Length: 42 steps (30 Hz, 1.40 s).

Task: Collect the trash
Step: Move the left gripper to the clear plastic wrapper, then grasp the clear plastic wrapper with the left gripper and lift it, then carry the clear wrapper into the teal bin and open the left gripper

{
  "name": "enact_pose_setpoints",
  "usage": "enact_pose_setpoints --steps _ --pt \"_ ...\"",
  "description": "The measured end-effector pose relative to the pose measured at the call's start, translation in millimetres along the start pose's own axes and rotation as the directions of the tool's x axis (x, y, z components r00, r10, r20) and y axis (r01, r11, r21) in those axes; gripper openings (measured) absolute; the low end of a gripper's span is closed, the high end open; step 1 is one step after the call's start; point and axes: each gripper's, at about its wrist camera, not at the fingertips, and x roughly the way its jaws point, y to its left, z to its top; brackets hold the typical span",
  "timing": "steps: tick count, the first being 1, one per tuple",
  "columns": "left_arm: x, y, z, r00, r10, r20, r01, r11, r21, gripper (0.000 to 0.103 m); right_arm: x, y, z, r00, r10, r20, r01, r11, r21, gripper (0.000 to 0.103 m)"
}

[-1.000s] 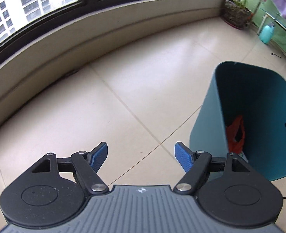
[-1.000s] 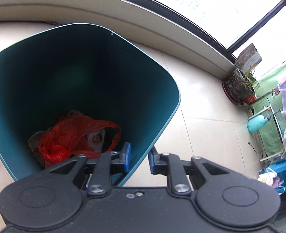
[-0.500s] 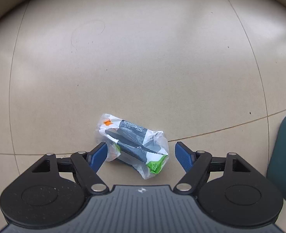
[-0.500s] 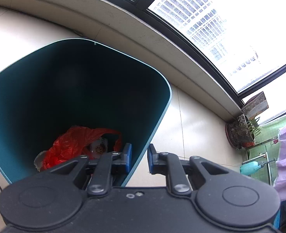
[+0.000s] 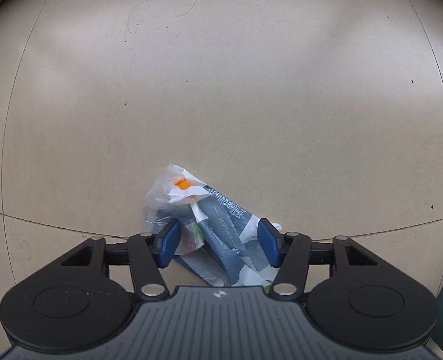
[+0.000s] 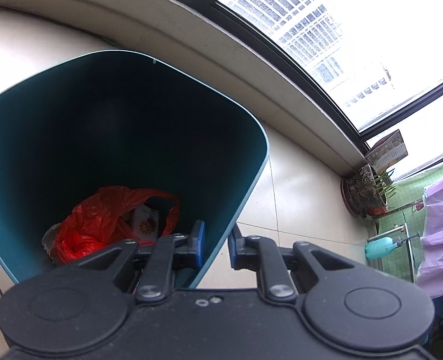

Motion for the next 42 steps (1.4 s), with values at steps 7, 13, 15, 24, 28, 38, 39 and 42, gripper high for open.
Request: enact_pose_setpoints --steps 7,13,15,24,28,38,39,42 --pt "-33.4 -11.3 -6.2 0.996 -0.061 0.071 0.057 0.997 0.055 0.009 -0.5 -3.4 -13.4 1.000 -0.003 -0.024 0.005 0.998 0.055 0.015" --pt "-72.9 -32.0 -14.7 0.985 -0.118 0.126 0.099 0.984 0.151 0.006 6.4 -15.7 -39.5 0.998 0.000 -0.068 0.009 0.991 0.136 0.014" --pt "-96.5 -42.2 -19.9 0.976 -0.179 0.126 0.153 0.970 0.191 0.006 8.7 -19.6 -49.2 0.996 0.012 -0.086 0.001 0.987 0.158 0.015" --pt "-269.0 -121.3 -66.9 0.861 -0.468 0.201 0.307 0.791 0.529 0.006 16.8 -35.3 -79.9 0.992 0.059 -0.111 -0.029 0.966 0.256 0.014" --pt "-335.2 -138.3 -82.0 0.786 -0.583 0.205 0.359 0.700 0.617 0.006 20.9 -40.6 -83.6 0.992 0.068 -0.105 -0.036 0.959 0.283 0.014" --pt "-342.1 -253.8 -119.7 0.762 -0.634 0.134 0.275 0.503 0.819 0.006 38.1 -60.1 -88.4 0.989 0.084 -0.119 -0.032 0.922 0.387 0.011" --pt "-339.1 -263.6 -125.5 0.769 -0.627 0.129 0.258 0.488 0.834 0.007 39.6 -63.0 -88.7 0.989 0.088 -0.120 -0.033 0.916 0.401 0.011" --pt "-320.0 -305.2 -137.5 0.800 -0.582 0.142 0.184 0.464 0.867 0.007 44.7 -70.7 -91.4 0.989 0.083 -0.125 -0.023 0.906 0.422 0.011"
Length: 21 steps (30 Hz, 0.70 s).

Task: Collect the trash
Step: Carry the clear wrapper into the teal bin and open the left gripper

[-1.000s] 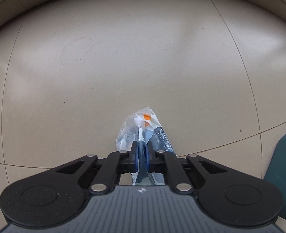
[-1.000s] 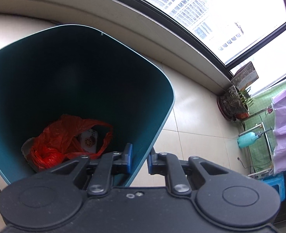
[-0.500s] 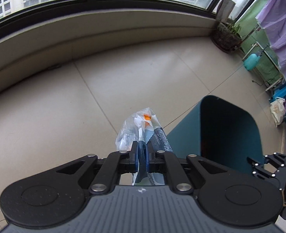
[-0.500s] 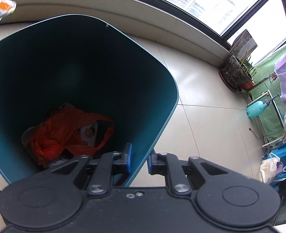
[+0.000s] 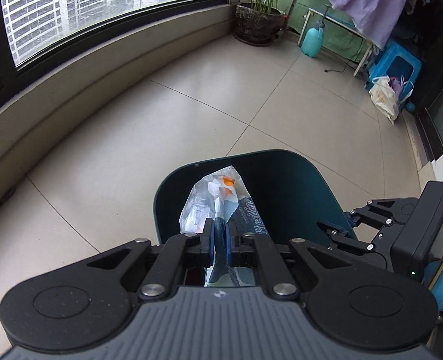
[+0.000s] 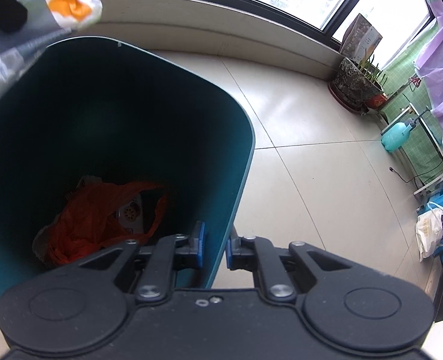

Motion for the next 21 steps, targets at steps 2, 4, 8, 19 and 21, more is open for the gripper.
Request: enact_pose_setpoints --steps 2,4,8,19,21 --pt "22.5 -10.8 4.0 0.999 0.000 -0.042 0.000 1.000 0.018 0.007 4.7 -7.3 0.4 1.000 -0.015 -0.003 0.015 1.000 0.016 0.012" --pt "36.5 -17.7 1.9 0.998 0.009 -0.066 -0.007 0.999 0.031 0.006 11.0 -16.1 1.1 0.999 -0.037 -0.009 0.037 0.999 0.032 0.013" --pt "73.1 -39.7 10.7 0.991 0.009 -0.133 0.000 0.997 0.073 0.007 23.7 -42.2 1.7 0.998 -0.061 -0.029 0.064 0.993 0.100 0.014" --pt "121.3 -74.2 28.4 0.971 0.077 -0.227 -0.042 0.987 0.155 0.007 37.1 -76.4 -4.5 0.994 -0.100 -0.048 0.107 0.980 0.167 0.016" --pt "125.3 -79.3 30.5 0.967 0.083 -0.240 -0.044 0.985 0.165 0.007 37.6 -79.5 -4.2 0.994 -0.096 -0.052 0.104 0.979 0.174 0.016"
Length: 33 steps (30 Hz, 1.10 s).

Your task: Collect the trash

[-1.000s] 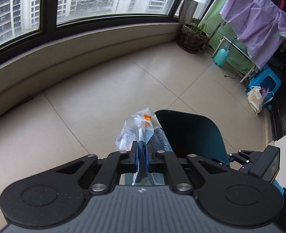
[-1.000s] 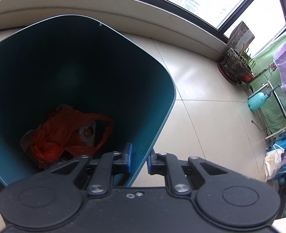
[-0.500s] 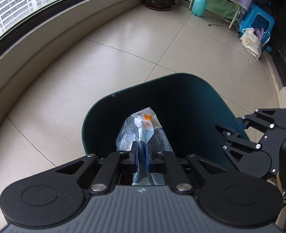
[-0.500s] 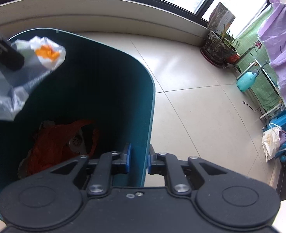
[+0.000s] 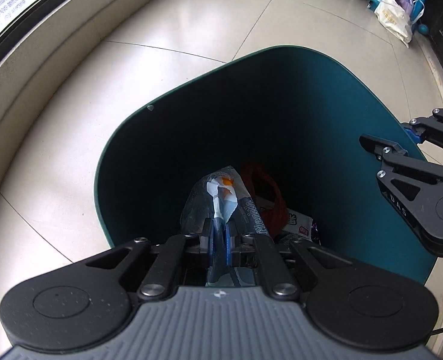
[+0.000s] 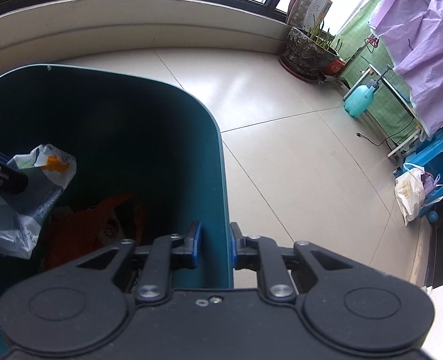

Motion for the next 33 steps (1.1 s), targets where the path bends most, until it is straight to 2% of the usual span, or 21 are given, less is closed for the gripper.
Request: enact_pose_setpoints --steps 6,11,13,14,15,17,25,33 --pt "-5.5 0.7 -0.3 0.999 -0.031 0.028 0.032 0.999 -0.020 0.015 -6.4 3.1 -4.9 1.000 0.002 0.013 -0.002 1.000 -0.004 0.018" --pt "-15.9 0.1 -9.8 0.996 -0.065 0.054 0.066 0.998 -0.014 0.018 -16.1 -7.2 -5.4 0.999 0.046 0.029 -0.048 0.997 0.058 0.022" --pt "-25.4 4.8 -15.2 0.993 -0.090 0.078 0.091 0.996 -0.014 0.028 -23.7 -9.2 -7.3 0.997 0.059 0.040 -0.062 0.995 0.073 0.024" --pt "-31.4 5.1 -18.5 0.990 -0.098 0.098 0.099 0.995 -0.011 0.039 -28.5 -11.8 -7.7 0.996 0.068 0.049 -0.072 0.994 0.080 0.026" --pt "-36.6 4.3 -21.1 0.988 -0.101 0.119 0.103 0.995 -0.007 0.056 -33.0 -12.4 -9.1 0.996 0.072 0.057 -0.077 0.994 0.084 0.027" --pt "-46.7 5.7 -27.1 0.982 -0.093 0.165 0.095 0.995 -0.001 0.071 -41.5 -14.3 -11.7 0.995 0.076 0.070 -0.082 0.993 0.087 0.030" --pt "-87.6 20.2 -53.3 0.964 -0.084 0.253 0.090 0.996 -0.013 0.071 -81.5 -16.2 -17.9 0.984 0.120 0.132 -0.136 0.984 0.120 0.035" --pt "-119.0 29.1 -74.6 0.938 -0.033 0.345 0.047 0.998 -0.032 0.071 -126.7 -4.5 -26.4 0.961 0.181 0.208 -0.211 0.968 0.135 0.053"
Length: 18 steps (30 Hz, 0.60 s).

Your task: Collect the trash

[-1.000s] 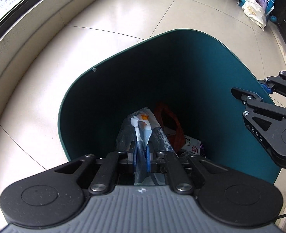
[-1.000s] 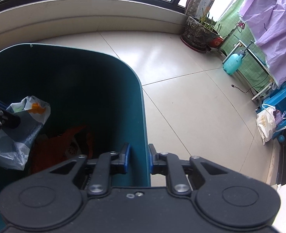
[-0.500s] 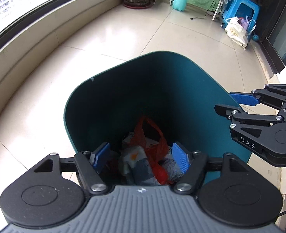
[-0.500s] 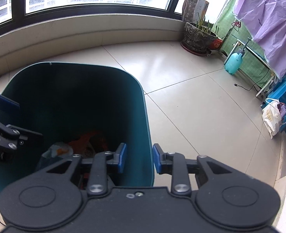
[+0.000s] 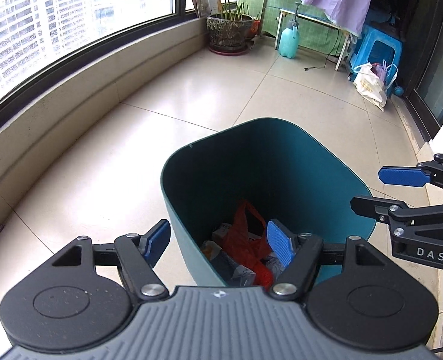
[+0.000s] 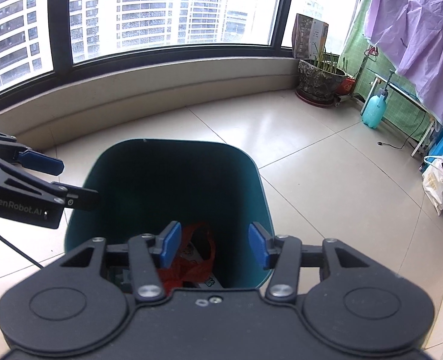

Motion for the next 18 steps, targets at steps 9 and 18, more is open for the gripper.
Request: enact_pose_setpoints --steps 9,18 --pt "-38.2 11.7 -19.9 0.995 0.001 0.103 -0.002 1.000 0.012 0.080 -45.0 6.4 -10.7 0.991 0.087 0.103 -0.094 0.993 0.065 0.082" --pt "-61.3 3.6 -34.4 0.984 0.000 0.179 -0.008 0.999 0.044 0.086 -80.4 15.0 -30.8 0.963 0.111 0.246 -0.139 0.985 0.100 0.103"
